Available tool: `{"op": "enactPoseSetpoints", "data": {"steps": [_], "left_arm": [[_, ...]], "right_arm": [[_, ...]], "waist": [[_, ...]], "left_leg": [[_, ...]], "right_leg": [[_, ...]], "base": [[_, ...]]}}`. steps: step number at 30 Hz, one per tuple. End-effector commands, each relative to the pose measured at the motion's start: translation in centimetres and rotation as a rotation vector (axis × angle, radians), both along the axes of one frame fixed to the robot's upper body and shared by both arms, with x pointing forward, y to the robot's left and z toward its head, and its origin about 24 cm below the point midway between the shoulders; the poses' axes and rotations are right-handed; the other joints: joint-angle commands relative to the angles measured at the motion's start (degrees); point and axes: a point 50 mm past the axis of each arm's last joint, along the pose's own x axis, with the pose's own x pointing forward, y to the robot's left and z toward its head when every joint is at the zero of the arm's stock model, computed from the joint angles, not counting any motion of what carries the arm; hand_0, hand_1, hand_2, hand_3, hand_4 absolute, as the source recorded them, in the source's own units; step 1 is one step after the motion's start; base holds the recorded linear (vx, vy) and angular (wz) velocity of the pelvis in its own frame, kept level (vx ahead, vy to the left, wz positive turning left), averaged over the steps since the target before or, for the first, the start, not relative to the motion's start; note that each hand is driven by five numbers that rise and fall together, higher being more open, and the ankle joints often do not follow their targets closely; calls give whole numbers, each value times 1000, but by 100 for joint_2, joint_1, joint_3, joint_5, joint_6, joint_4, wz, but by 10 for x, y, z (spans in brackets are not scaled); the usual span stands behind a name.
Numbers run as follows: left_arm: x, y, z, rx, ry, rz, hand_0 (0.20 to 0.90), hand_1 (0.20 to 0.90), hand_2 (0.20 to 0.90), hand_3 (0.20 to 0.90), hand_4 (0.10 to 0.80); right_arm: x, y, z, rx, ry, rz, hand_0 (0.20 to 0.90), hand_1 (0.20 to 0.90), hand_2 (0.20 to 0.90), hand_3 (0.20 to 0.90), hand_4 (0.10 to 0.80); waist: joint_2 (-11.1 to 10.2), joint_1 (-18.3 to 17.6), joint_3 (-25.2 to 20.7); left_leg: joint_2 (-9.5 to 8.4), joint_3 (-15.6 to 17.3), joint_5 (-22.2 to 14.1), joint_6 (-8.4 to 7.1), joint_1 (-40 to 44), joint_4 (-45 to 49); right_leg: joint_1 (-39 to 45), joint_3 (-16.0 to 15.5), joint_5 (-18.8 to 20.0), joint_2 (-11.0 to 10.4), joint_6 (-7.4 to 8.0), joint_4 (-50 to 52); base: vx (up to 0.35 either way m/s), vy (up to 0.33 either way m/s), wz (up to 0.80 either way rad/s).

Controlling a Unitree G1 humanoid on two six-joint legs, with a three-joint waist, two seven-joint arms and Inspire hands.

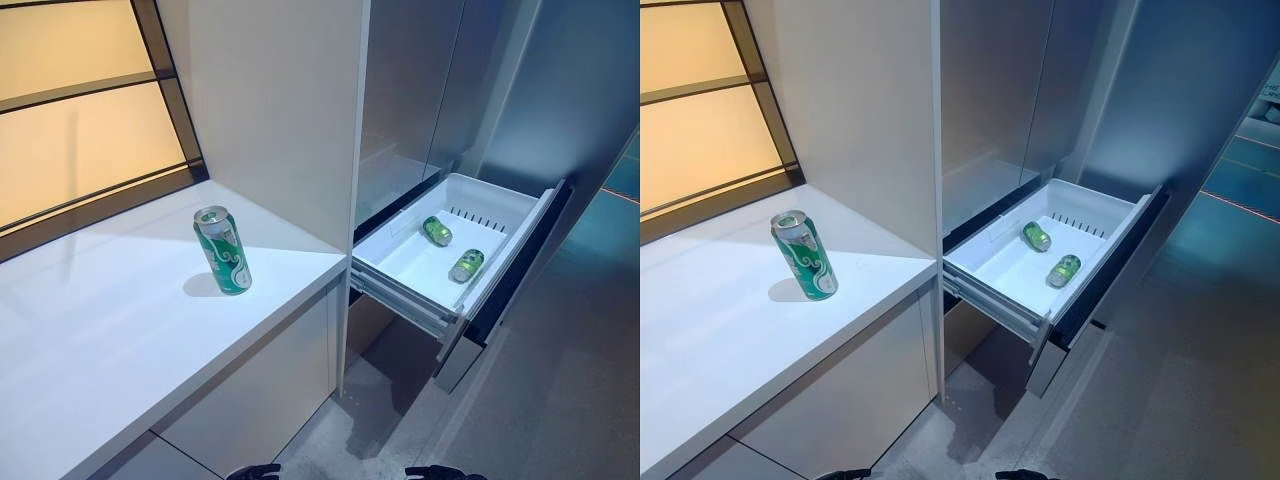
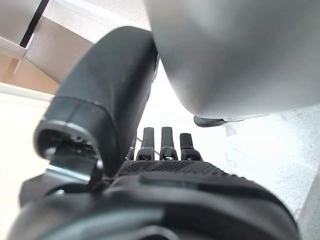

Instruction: Put drinks into fridge and close the fridge

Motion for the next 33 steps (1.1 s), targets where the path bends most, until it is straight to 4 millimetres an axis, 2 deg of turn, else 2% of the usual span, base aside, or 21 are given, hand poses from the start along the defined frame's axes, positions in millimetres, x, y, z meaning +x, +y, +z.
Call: {"op": "enactPoseSetpoints", "data": {"steps": [1,6,9,14,19,22,24,26,28,29,30,31,32,33], "left_arm": [[5,-9,-1,-38,7,-11,900,900,900,900,800],[10,-7,1,-45,-34,31,900,900,900,900,800],[22,-8,5,-61,-116,28,900,900,900,900,800],[62,-20,22,-118,-325,-106,900,900,900,900,800],[106,-46,54,-261,-493,-295,900,900,900,900,800],[136,-68,93,-484,-557,-389,900,900,900,900,800],[145,-78,113,-631,-567,-418,900,900,900,900,800],[159,-95,162,-844,-629,-506,900,900,900,900,800],[165,-103,200,-993,-705,-546,900,900,900,900,800],[165,-104,207,-1024,-717,-547,900,900,900,900,800],[166,-109,231,-1145,-794,-556,900,900,900,900,800],[167,-110,246,-1220,-841,-552,900,900,900,900,800],[166,-111,251,-1244,-854,-549,900,900,900,900,800],[166,-113,266,-1318,-916,-542,900,900,900,900,800]], "right_arm": [[-9,3,-3,5,88,73,900,900,900,900,800],[-8,1,-3,4,88,70,900,900,900,900,800],[-7,0,-2,1,88,74,900,900,900,900,800],[-1,-3,0,-8,83,81,900,900,900,900,800],[5,-7,3,-15,74,90,900,900,900,900,800],[8,-11,4,-25,67,98,900,900,900,900,800],[8,-13,5,-30,65,98,900,900,900,900,800],[4,-16,4,-38,65,99,900,900,900,900,800],[-3,-17,3,-42,68,96,900,900,900,900,800],[-4,-17,2,-41,68,94,900,900,900,900,800],[-8,-15,1,-39,69,88,900,900,900,900,800],[-12,-14,0,-37,71,85,900,900,900,900,800],[-13,-13,-1,-36,73,84,900,900,900,900,800],[-16,-11,-2,-34,75,82,900,900,900,900,800]], "waist": [[-80,16,122],[-75,26,122],[-66,28,125],[-29,32,167],[36,23,214],[102,-7,239],[122,-13,248],[148,-18,253],[159,-22,237],[159,-22,235],[160,-23,220],[156,-16,205],[153,-15,200],[146,-8,183]], "left_leg": [[-128,151,-214,63,-11,174],[-128,140,-210,56,-15,174],[-121,147,-204,45,-22,182],[-111,150,-176,26,-39,165],[-103,139,-145,14,-68,145],[-92,145,-128,23,-85,124],[-92,140,-126,32,-94,120],[-99,120,-140,60,-99,112],[-110,94,-168,83,-81,98],[-111,88,-174,87,-73,93],[-119,66,-197,101,-47,71],[-124,53,-211,107,-32,63],[-125,46,-218,109,-21,58],[-125,34,-229,113,-7,50]], "right_leg": [[92,-192,-138,-180,227,246],[95,-192,-141,-179,228,245],[92,-192,-144,-177,227,253],[73,-170,-127,-165,239,254],[33,-115,-101,-153,255,251],[-19,-61,-96,-137,265,279],[-31,-44,-96,-133,270,286],[-37,-15,-91,-132,278,283],[-17,-16,-88,-140,289,261],[-6,-17,-87,-142,289,253],[26,-11,-86,-142,287,224],[51,-5,-87,-144,284,203],[64,-5,-89,-144,283,195],[83,-1,-92,-146,279,181]], "base": [[0,0,0],[0,0,0],[0,0,0],[0,0,0],[-13,9,0],[-36,30,-1],[0,0,0],[0,0,0],[0,0,0],[0,0,0],[0,0,0],[0,0,0],[0,0,0],[0,0,0]]}}
